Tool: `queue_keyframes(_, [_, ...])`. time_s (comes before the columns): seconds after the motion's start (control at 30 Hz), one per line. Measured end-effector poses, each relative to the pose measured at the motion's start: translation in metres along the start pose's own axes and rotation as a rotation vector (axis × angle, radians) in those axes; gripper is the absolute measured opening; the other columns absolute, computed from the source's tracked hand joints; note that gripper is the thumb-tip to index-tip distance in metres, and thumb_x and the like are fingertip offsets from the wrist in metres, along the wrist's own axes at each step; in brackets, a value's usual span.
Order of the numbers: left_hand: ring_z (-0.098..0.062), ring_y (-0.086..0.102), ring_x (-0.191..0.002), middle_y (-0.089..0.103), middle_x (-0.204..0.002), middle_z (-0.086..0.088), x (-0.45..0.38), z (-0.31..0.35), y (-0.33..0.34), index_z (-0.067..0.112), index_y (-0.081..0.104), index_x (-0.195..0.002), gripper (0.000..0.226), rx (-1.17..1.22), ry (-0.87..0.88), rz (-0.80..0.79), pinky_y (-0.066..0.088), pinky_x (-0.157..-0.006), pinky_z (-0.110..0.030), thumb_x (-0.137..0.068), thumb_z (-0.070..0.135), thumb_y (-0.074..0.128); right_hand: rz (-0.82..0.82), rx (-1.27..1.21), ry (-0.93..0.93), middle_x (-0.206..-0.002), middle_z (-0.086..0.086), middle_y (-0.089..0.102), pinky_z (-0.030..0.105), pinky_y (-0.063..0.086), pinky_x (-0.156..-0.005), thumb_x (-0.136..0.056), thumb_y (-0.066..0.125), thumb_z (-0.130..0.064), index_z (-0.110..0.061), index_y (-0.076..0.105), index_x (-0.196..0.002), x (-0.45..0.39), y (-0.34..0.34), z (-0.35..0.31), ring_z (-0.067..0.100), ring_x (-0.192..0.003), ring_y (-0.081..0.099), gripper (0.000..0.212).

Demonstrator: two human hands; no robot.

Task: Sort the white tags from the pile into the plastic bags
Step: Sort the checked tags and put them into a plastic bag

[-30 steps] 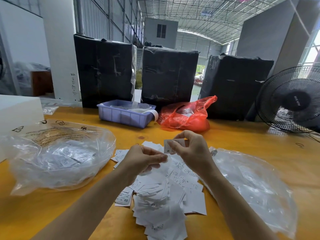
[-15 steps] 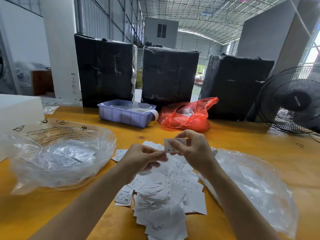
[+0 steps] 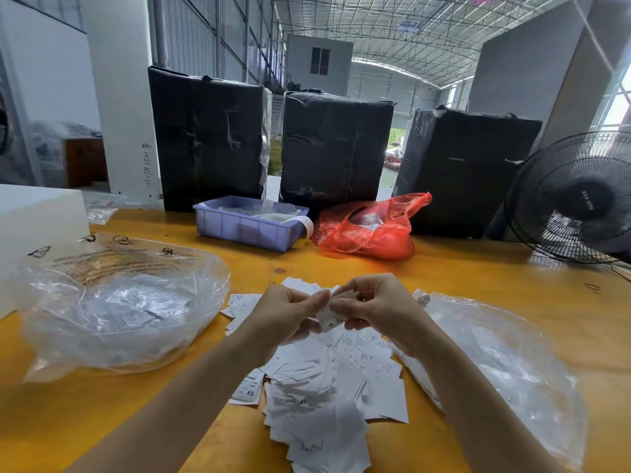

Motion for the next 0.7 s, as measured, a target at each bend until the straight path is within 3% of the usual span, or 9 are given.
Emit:
queue_keyframes(0.17, [-0.003, 0.058, -0.050, 0.073, -0.070, 0.000, -0.001, 0.003, -0.006, 0.008, 0.073, -0.078, 0.022, 0.067, 0.016, 0.044, 0.041, -0.050, -0.017, -0.085, 0.027, 0.065, 0.151, 0.118, -0.069, -0.069, 0.009, 0.066, 0.020, 0.046, -0.051, -0.087, 0.064, -0.004, -0.005, 0.066, -0.081, -0.001, -0.016, -0.007, 0.006, -0.049, 0.057, 0.006])
queue_keyframes(0.3, [0.000, 0.056, -0.052, 0.075, -0.076, -0.001, 0.000, 0.003, -0.008, 0.007, 0.075, -0.080, 0.014, 0.083, 0.017, 0.035, 0.041, -0.049, -0.013, -0.080, 0.020, 0.071, 0.300, 0.053, -0.174, -0.070, 0.006, 0.067, 0.016, 0.047, -0.047, -0.088, 0.062, -0.004, -0.005, 0.063, -0.081, 0.003, -0.034, -0.018, 0.006, -0.049, 0.061, 0.007])
queue_keyframes(0.7, [0.000, 0.060, -0.053, 0.075, -0.081, 0.000, 0.001, 0.003, -0.006, 0.010, 0.073, -0.086, 0.016, 0.083, -0.001, 0.007, 0.045, -0.052, -0.015, -0.079, 0.024, 0.070, 0.249, 0.104, -0.211, -0.080, 0.011, 0.068, 0.015, 0.048, -0.049, -0.087, 0.064, -0.005, -0.007, 0.061, -0.081, 0.004, -0.026, -0.024, 0.011, -0.054, 0.066, 0.007])
Point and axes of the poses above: each hand's wrist, its own x-axis away from the middle knuckle, its own y-axis out of the palm, z = x × y, the point moved 9 cm from there along -x, towards the middle knuckle
